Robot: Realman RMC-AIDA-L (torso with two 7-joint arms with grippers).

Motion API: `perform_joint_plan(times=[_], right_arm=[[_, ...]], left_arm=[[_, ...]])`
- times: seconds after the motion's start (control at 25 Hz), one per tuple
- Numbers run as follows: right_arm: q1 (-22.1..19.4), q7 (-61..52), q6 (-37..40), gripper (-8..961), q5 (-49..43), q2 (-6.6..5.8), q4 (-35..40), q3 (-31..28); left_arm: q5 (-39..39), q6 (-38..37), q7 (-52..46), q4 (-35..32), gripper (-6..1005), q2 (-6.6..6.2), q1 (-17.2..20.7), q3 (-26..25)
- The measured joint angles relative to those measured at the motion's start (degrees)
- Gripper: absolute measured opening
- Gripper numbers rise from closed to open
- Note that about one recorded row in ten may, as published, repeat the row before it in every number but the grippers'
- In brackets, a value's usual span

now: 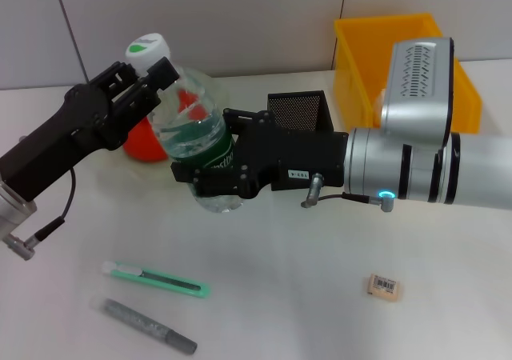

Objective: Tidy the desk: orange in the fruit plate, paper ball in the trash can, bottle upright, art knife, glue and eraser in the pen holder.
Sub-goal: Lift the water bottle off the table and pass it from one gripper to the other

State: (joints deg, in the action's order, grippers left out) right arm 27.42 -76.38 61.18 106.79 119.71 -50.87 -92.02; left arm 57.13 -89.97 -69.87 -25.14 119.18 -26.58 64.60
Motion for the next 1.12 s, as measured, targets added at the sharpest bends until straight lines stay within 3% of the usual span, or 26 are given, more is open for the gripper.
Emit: perform_joint_plan(times=[0.2,0.36,0.92,1.12], right_arm=[[0.0,-0.1,0.0,761,0.0,-0.07,0.0,0.4],[0.1,-0.1,0.0,761,0.0,-0.09,-0.1,0.4],[0.2,0.0,0.0,762,0.0,-0.09,-0.2,0.4],[0.2,0.0,0.2,762,0.0,-0.09,-0.1,0.4]], left_arm=[[0.0,0.0,0.0,0.0,473,-0.01,-0.4,0.0],[0.0,0.0,0.0,0.0,449,0.00,-0.5,0.0],[0.0,0.3,0.8,0.0,473,-0.24,0.0,0.7],[0.0,0.1,0.8,0.0,697,-0.19,0.0,0.5]])
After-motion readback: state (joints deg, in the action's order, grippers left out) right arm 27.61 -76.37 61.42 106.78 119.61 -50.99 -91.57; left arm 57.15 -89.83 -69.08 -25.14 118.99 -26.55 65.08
